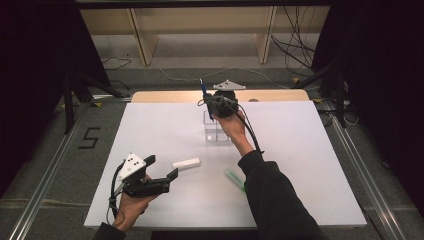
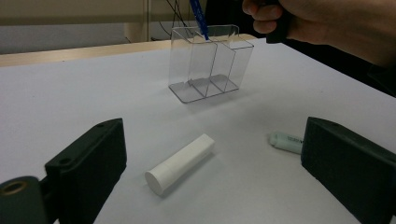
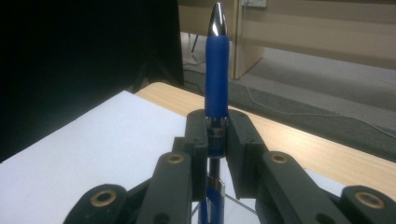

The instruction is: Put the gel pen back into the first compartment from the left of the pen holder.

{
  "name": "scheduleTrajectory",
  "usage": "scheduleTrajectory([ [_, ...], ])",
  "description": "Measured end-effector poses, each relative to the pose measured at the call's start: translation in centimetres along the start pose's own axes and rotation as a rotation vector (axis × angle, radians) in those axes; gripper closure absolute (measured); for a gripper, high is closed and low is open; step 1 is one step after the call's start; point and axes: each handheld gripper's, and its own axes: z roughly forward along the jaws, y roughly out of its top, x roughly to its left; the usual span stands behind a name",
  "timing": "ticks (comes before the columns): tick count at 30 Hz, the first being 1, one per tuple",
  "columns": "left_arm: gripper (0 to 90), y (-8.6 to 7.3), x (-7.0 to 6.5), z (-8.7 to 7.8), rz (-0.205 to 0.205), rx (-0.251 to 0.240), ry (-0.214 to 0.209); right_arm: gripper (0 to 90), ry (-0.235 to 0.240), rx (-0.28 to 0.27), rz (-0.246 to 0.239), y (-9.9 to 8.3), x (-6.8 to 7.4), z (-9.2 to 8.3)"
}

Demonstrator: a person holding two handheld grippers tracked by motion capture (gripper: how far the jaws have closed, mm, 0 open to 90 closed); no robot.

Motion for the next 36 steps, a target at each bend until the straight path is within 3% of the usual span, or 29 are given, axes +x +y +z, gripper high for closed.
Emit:
scheduleTrajectory([
  [30,6.2,0.0,0.0,0.0,0.003,0.000,-0.002,79.7,-0.007,0.048,0.012,-1.4,0.3,1.1],
  [36,6.2,0.0,0.0,0.0,0.001,-0.002,-0.001,79.0,-0.008,0.061,0.033,-2.0,0.1,1.2],
])
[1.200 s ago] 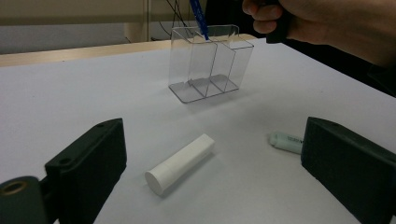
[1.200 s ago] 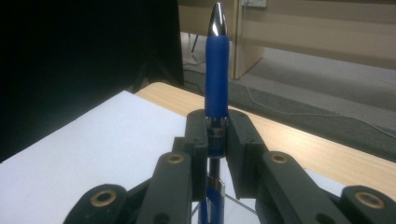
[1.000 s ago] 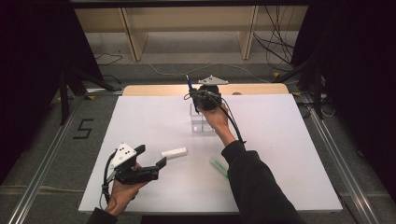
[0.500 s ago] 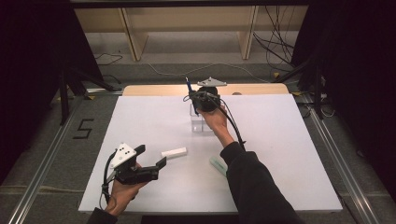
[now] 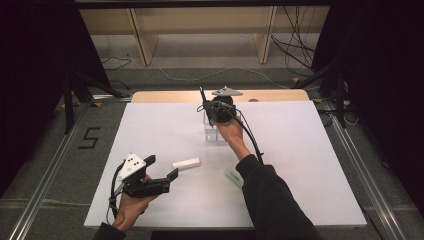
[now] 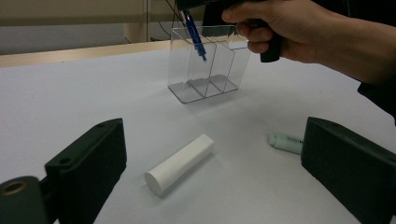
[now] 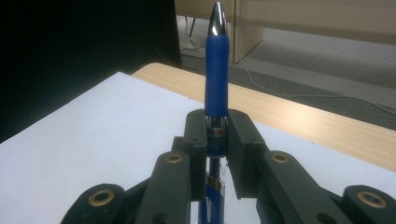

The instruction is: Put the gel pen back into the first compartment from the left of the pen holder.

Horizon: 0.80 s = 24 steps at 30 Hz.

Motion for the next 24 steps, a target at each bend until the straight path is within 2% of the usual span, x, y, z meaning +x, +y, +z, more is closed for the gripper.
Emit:
scheduleTrajectory([
  [2,6.2,0.0,0.0,0.0,0.005,0.004,0.000,76.1,0.007,0.008,0.000,-0.2,-0.1,0.0],
  [5,6.2,0.0,0.0,0.0,0.001,0.001,0.000,56.0,0.019,0.017,0.018,-0.2,-0.3,-0.4],
  [8,6.2,0.0,0.1,0.0,-0.003,0.000,0.002,48.2,0.054,0.008,0.033,0.1,-0.6,-1.6],
  [11,6.2,0.0,0.1,0.0,0.000,0.001,0.003,39.7,0.057,0.020,0.019,0.4,-0.9,-3.0],
  [13,6.2,0.0,0.0,0.0,0.003,0.003,0.004,36.4,0.071,0.032,0.014,0.5,-1.2,-4.0],
  [16,6.2,-0.1,0.0,0.1,0.004,0.009,0.003,31.5,0.104,0.078,0.017,0.6,-1.8,-5.3],
  [24,6.2,-0.1,0.1,0.1,0.004,0.009,0.006,28.0,0.142,0.156,-0.027,-0.5,-1.9,-8.0],
])
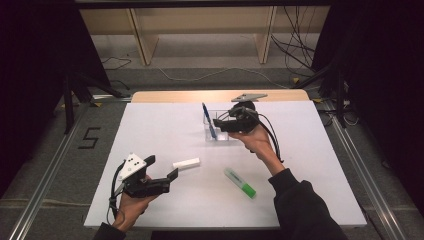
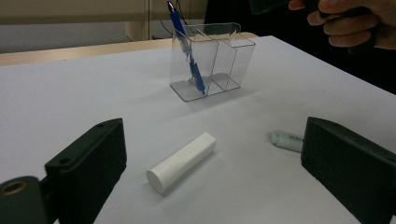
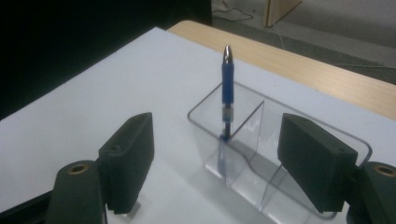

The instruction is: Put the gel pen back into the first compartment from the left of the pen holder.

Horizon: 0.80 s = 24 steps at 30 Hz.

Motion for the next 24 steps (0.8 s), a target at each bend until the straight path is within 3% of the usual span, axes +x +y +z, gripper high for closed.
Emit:
scheduleTrajectory([
  [6,6.2,0.0,0.0,0.0,0.000,0.002,0.001,26.8,0.024,0.034,-0.022,-1.2,0.6,-1.2],
  [10,6.2,0.0,0.1,0.1,-0.009,-0.002,0.005,26.0,0.037,0.028,-0.030,-1.9,1.0,-1.7],
  [24,6.2,0.0,0.2,0.1,-0.006,0.009,0.010,25.1,0.054,0.071,-0.060,-3.9,2.1,-2.5],
])
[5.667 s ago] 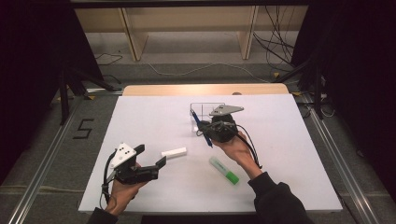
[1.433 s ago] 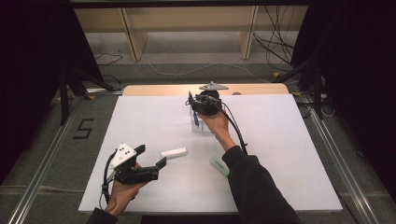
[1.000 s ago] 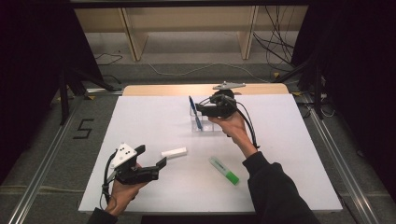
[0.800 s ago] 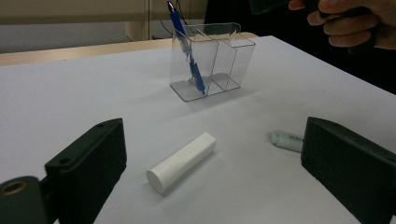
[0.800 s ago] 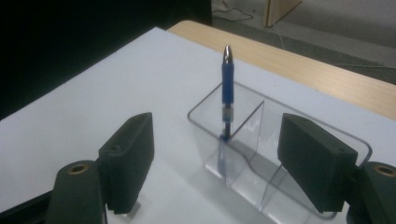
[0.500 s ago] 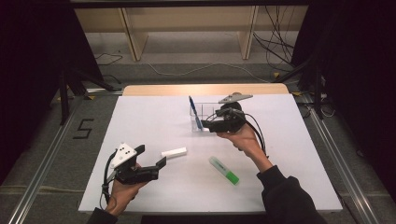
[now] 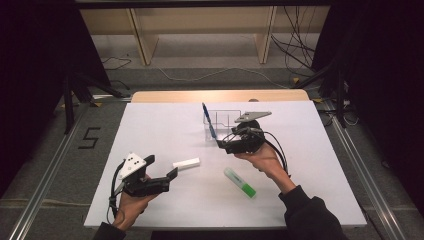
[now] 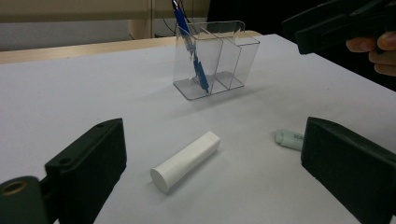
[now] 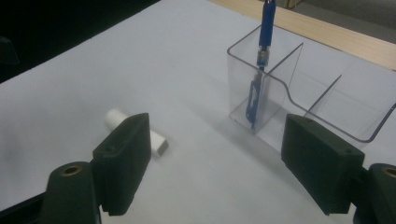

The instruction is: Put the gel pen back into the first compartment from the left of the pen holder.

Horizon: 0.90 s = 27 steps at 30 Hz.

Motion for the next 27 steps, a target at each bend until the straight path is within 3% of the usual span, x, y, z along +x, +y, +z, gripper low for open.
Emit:
scheduleTrajectory([
  [27,6.2,0.1,-0.1,-0.1,0.001,-0.006,-0.005,22.7,0.007,0.128,-0.041,-1.8,1.1,-0.2],
])
